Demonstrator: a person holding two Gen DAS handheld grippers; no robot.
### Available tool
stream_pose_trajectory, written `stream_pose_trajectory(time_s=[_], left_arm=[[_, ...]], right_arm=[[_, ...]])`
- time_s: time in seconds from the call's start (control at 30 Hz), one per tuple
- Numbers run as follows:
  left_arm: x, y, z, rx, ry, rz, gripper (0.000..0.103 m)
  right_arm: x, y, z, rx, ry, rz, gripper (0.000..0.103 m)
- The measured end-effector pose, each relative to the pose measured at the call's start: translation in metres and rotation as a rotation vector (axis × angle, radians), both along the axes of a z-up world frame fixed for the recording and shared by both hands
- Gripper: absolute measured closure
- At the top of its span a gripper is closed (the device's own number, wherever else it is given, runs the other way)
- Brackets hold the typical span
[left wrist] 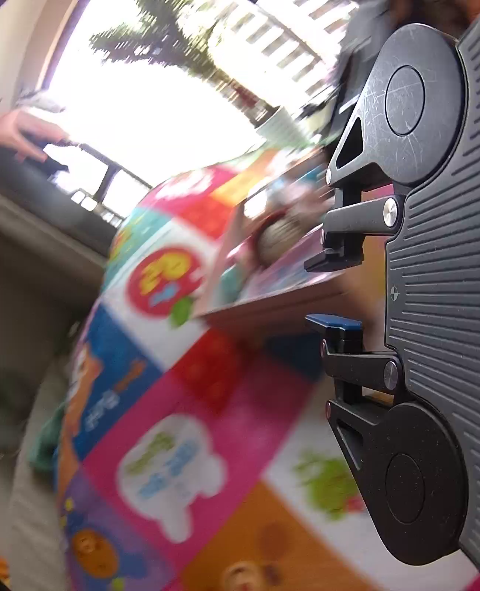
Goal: Organize objects
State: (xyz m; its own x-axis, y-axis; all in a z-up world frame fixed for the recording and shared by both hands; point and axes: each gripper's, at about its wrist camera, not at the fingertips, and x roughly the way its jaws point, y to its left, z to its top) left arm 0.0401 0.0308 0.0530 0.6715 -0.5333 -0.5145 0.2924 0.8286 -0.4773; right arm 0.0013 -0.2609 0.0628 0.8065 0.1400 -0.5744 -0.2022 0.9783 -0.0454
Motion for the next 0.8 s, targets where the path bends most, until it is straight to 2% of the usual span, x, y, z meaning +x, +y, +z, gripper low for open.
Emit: stream_pose_trajectory(time_s=[0.03,0.17,0.23,0.3,0.37,0.43,0.5,0.57,0.63,0.7,0.8], left_arm=[[-0.008,-0.002,-0.003,0.002,0.011,-0.026,0.076],[-0.02,-0.007,-0.013,0.038,0.052,-0.069,0.076],[-0.019,-0.005,-0.018,0.046,0.065,-0.057,0.076],[-0.019,0.0,-0.022,0.047,0.08,-0.035,0.076],[-0.016,0.006,-0.023,0.046,0.084,-0.018,0.076],[-0.014,0.011,-0.02,0.051,0.078,-0.003,0.076],[-0.008,0.014,-0.013,0.058,0.06,0.016,0.076],[0.001,0.014,-0.003,0.06,0.036,0.035,0.076],[0.013,0.009,0.007,0.053,0.011,0.042,0.076],[0.031,-0.003,0.017,0.05,-0.014,0.036,0.076],[0.067,-0.03,0.028,0.124,-0.05,0.014,0.075]], right_arm=[[0.01,0.004,-0.002,0.002,0.027,-0.003,0.082],[0.039,0.02,0.0,0.045,0.036,-0.006,0.082],[0.057,0.028,-0.001,0.039,0.039,-0.012,0.082],[0.074,0.029,-0.008,0.062,0.087,-0.021,0.082],[0.077,0.029,-0.01,0.058,0.09,-0.02,0.081],[0.069,0.023,-0.004,0.076,0.088,-0.003,0.081],[0.054,0.008,0.005,0.118,0.045,-0.009,0.08],[0.038,-0.007,0.014,0.124,0.001,-0.029,0.068],[0.019,-0.019,0.017,0.093,-0.043,-0.054,0.06],[0.004,-0.025,0.013,0.054,-0.048,-0.047,0.057],[-0.01,-0.029,-0.001,0.03,-0.013,-0.014,0.056]])
